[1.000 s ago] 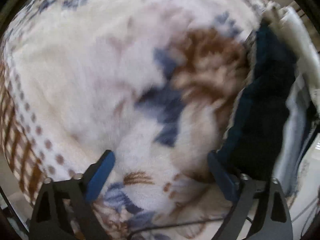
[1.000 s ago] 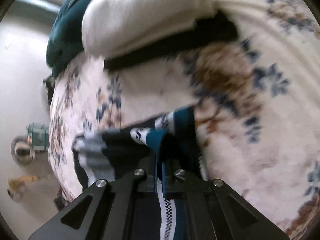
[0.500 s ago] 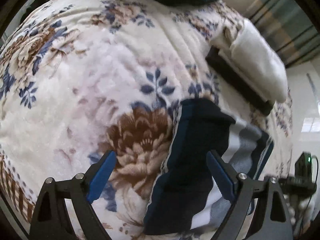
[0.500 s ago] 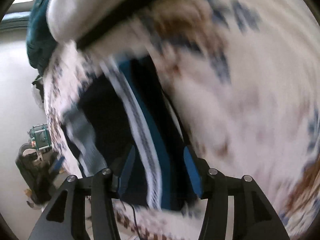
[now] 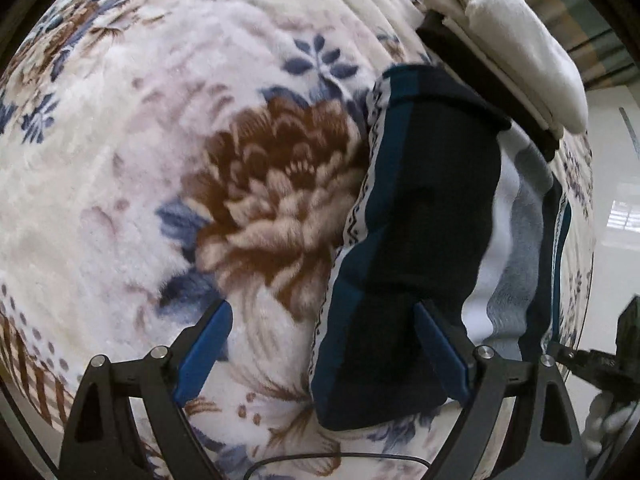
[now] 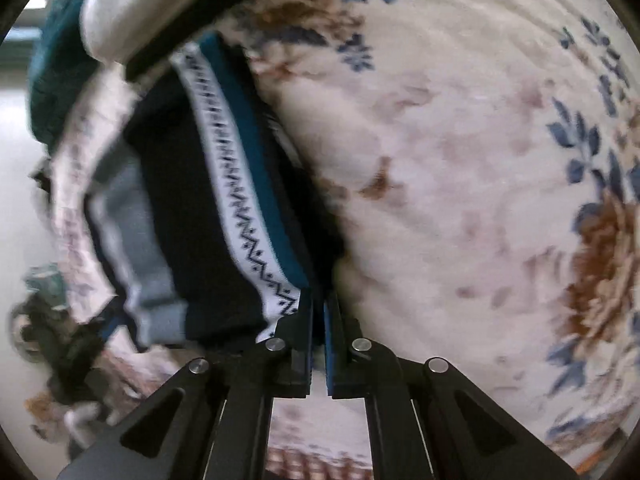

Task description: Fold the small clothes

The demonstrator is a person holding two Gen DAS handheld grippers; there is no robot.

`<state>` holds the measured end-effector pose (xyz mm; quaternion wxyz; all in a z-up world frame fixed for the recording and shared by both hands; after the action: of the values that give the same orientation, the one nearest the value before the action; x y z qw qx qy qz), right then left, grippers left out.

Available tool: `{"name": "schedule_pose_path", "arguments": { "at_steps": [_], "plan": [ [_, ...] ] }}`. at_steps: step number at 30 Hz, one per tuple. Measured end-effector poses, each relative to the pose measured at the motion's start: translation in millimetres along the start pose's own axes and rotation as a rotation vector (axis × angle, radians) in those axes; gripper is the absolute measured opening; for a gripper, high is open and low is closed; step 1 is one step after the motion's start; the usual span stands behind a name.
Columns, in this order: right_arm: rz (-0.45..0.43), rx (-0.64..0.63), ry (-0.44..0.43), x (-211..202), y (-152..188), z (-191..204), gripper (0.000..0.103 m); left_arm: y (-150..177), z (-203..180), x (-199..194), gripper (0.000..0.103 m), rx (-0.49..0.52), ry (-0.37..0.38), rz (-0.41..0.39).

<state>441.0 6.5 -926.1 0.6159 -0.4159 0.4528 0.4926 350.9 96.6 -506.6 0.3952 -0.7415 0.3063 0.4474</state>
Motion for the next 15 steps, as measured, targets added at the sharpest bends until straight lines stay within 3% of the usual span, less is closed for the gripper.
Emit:
{"name": "schedule_pose_path", "arguments": {
  "at_steps": [3,4,6,7,8,10,15],
  "plan": [
    [0.124,-0.049,0.047,25,-2,5,0.006,3,0,2,0.091,0.006,0.000,0.005],
    [0.106,-0.074,0.056,21,-9,14,0.010,3,0,1,0.091,0.007,0.001,0.002],
    [0.034,-0.165,0.058,3,-25,40,0.026,3,0,0,0.091,0.013,0.011,-0.007],
    [-0.006,-0.204,0.044,-5,-35,57,0.046,5,0,1,0.091,0.015,0.018,-0.007],
    [-0.064,-0.261,-0.005,-17,-47,87,0.052,6,0,1,0.091,0.016,0.022,-0.010],
    [-0.101,-0.377,-0.075,-24,-59,138,0.053,10,1,4,0.091,0.017,0.038,-0.012],
    [-0.054,-0.732,-0.198,14,-64,286,0.054,20,-1,5,0.091,0.038,0.068,-0.020]
  ]
}}
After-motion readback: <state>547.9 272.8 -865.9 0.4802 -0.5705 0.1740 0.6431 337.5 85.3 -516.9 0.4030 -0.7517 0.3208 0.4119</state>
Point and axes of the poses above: each gripper's, at about its wrist camera, not at the fingertips, and x roughly the way its jaws point, z to its left, y to its underside, the point moved 3 cm from there along x, roughly the way its jaws point, and after that the axes turned 13 degrees about -z, right-handed, at the moved point
